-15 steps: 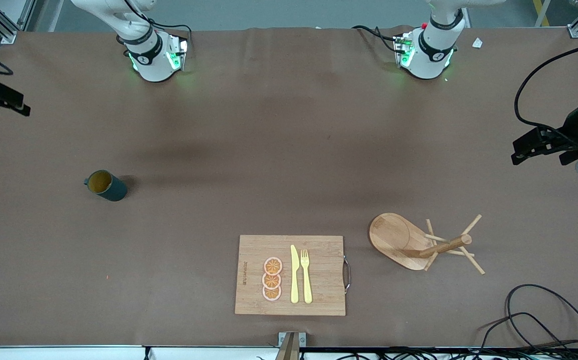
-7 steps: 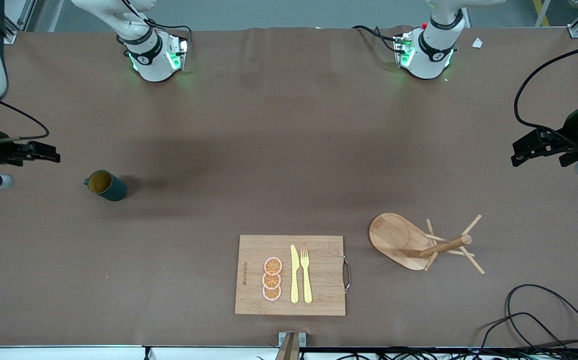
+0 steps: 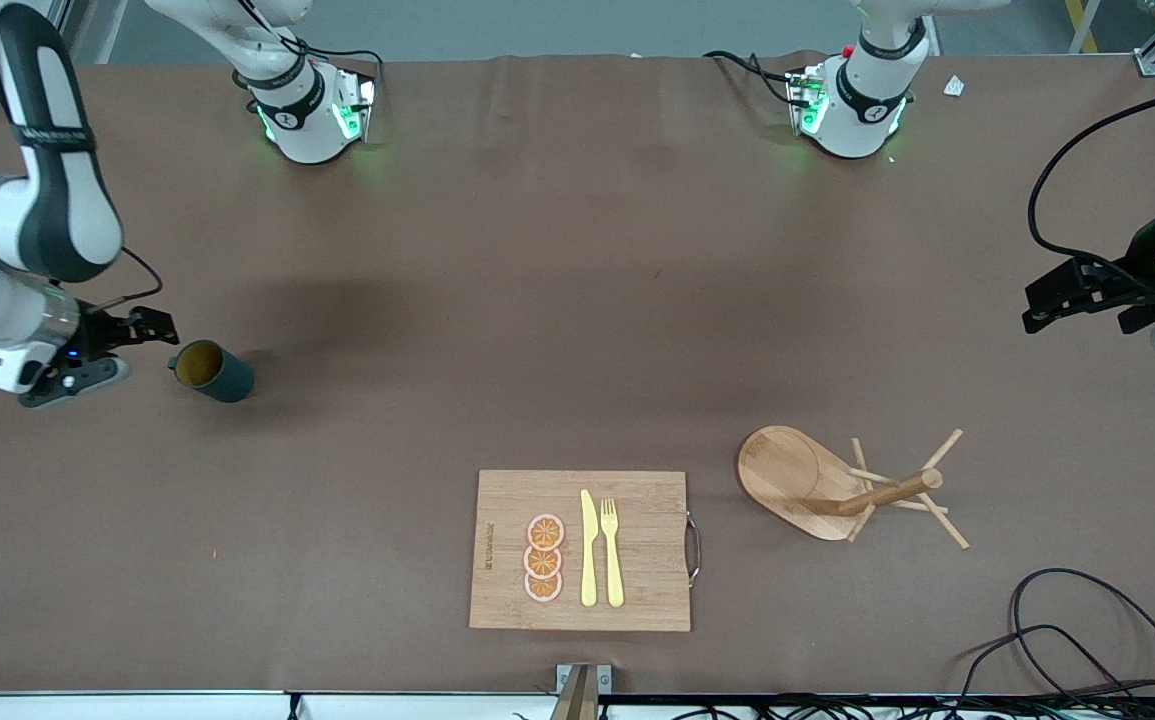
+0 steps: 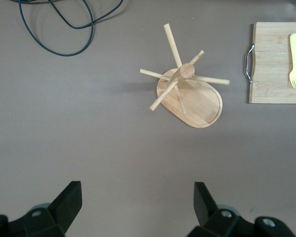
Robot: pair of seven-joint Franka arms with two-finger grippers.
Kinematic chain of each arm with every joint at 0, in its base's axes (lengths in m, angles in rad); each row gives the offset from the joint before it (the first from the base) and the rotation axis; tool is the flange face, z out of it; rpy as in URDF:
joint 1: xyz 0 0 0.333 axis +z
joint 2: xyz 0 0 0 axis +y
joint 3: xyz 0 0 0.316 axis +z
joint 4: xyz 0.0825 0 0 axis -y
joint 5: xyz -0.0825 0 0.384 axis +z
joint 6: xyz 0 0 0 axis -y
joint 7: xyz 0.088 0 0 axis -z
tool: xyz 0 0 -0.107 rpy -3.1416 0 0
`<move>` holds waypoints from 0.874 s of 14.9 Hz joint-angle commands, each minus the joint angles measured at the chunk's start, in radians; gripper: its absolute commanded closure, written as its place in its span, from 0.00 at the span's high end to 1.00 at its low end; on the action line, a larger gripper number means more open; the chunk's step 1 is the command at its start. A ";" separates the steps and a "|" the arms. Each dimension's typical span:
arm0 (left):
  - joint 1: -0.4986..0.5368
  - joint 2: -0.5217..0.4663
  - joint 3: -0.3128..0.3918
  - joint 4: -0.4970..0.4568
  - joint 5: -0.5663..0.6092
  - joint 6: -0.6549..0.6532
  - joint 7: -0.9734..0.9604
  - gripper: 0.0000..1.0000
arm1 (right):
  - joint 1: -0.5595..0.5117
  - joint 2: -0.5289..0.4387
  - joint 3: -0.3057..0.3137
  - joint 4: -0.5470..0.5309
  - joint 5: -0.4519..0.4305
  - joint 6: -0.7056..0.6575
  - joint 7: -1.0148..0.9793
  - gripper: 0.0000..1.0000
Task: Pass cup and hang on rack
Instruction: 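Reach the right gripper to the teal mug and grasp its rim, then carry the teal mug with the right gripper toward the table middle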
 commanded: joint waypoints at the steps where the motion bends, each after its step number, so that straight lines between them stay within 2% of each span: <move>1: 0.003 -0.004 0.005 0.001 -0.019 0.004 0.012 1.00 | -0.016 0.069 0.014 -0.042 0.015 0.115 -0.116 1.00; 3: 0.003 -0.002 0.005 0.001 -0.019 0.007 0.012 1.00 | -0.015 0.116 0.017 -0.042 0.015 0.173 -0.130 0.99; 4: 0.003 -0.002 0.005 -0.001 -0.019 0.007 0.014 1.00 | -0.015 0.133 0.018 -0.042 0.015 0.195 -0.149 0.89; 5: 0.003 -0.002 0.005 0.001 -0.019 0.007 0.014 1.00 | -0.016 0.147 0.018 -0.043 0.015 0.215 -0.156 0.72; 7: 0.003 -0.002 0.005 0.001 -0.019 0.004 0.014 1.00 | -0.016 0.164 0.018 -0.043 0.015 0.220 -0.167 0.26; 8: 0.003 -0.002 0.005 -0.001 -0.019 0.007 0.014 1.00 | -0.015 0.164 0.018 -0.043 0.015 0.216 -0.169 0.08; 10: 0.003 -0.002 0.005 0.001 -0.019 0.007 0.014 1.00 | -0.012 0.164 0.020 -0.040 0.015 0.209 -0.166 0.02; 13: 0.004 -0.002 0.005 0.001 -0.019 0.007 0.015 1.00 | 0.001 0.153 0.031 -0.016 0.050 0.142 -0.144 0.00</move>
